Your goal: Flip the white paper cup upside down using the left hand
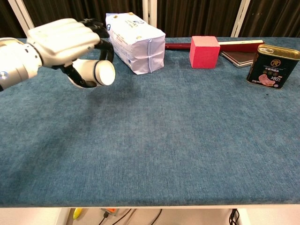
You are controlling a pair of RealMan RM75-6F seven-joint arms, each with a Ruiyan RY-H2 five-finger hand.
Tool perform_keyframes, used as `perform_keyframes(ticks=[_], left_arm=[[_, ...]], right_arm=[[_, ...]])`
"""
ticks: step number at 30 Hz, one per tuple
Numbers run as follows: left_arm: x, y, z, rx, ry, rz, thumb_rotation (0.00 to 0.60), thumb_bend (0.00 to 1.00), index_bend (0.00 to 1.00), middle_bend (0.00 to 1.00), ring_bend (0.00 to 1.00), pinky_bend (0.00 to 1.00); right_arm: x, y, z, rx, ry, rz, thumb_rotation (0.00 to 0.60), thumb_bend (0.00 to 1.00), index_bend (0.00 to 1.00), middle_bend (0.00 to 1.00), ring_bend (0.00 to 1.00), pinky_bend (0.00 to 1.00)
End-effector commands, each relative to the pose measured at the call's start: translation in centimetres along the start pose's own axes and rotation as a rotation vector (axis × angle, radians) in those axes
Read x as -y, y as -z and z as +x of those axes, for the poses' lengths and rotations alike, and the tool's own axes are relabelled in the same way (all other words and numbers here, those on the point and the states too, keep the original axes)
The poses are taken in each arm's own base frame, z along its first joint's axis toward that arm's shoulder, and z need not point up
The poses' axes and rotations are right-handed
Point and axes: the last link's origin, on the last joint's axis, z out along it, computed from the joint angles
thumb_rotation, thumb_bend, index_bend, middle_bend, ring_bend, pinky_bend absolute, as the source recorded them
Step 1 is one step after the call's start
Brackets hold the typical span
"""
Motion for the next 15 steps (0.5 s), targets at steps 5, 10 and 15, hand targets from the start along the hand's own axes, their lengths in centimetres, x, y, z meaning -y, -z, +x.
perform_keyframes(ticks=[5, 10, 15], left_arm=[[4.7, 4.3, -1.5, -0.048, 0.835, 0.206, 0.6, 0.22, 0.46, 0.49, 0.11, 0.04], [5.8, 6.1, -4.2, -0.062, 0.929, 0.224, 0.6, 0.24, 0.46, 0.49, 0.1, 0.04], [6.4, 7.2, -6.3, -0.104, 1.041, 0.26, 0.6, 0.26, 0.44, 0.48, 0.1, 0.03]], right_arm=[[0.0, -0.1, -0.3, 0.032, 0.016, 0.016, 0.6, 0.08, 0.0, 0.0, 0.0, 0.0], [0.3, 0.0, -0.3, 0.037, 0.021, 0.023, 0.6, 0.08, 0.0, 0.0, 0.0, 0.0], [0.4, 0.1, -0.2, 0.033, 0.023, 0.02, 0.6, 0.08, 0.0, 0.0, 0.0, 0.0]])
